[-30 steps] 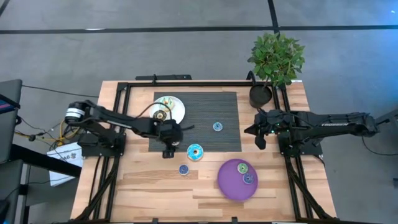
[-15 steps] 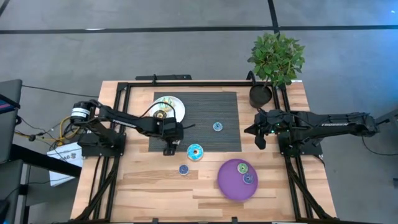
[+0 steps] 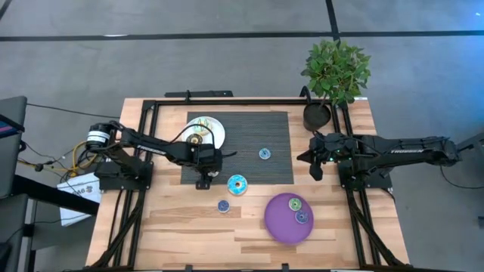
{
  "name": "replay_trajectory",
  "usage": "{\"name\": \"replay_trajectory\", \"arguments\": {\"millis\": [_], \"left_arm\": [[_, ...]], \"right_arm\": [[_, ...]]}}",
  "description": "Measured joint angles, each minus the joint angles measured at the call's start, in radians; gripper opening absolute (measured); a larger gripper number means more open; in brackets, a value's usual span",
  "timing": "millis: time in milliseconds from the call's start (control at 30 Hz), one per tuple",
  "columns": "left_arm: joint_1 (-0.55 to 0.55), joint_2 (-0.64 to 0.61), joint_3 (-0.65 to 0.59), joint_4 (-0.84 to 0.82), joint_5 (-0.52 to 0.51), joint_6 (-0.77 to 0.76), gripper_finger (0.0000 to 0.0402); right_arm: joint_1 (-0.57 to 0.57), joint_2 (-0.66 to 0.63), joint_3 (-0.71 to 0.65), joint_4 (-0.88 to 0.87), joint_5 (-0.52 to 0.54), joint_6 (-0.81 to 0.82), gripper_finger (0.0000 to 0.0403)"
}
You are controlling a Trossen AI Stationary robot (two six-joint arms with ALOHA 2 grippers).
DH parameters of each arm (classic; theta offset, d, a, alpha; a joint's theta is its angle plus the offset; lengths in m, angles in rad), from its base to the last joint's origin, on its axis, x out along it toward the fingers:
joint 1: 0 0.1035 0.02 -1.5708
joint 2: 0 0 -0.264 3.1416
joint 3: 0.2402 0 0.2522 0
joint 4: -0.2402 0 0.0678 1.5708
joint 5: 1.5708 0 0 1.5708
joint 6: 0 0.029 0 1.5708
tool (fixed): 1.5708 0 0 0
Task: Pick & Place donuts
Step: Put the small white donut on the purple plate
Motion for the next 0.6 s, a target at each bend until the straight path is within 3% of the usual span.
{"name": "replay_trajectory", "arguments": {"millis": [600], "left_arm": [[0.002,0.043,0.0,0.021,-0.016,-0.02,0.0265]], "right_arm": [[0.0,0.0,0.001,0.0,0.0,0.009,0.0]]}}
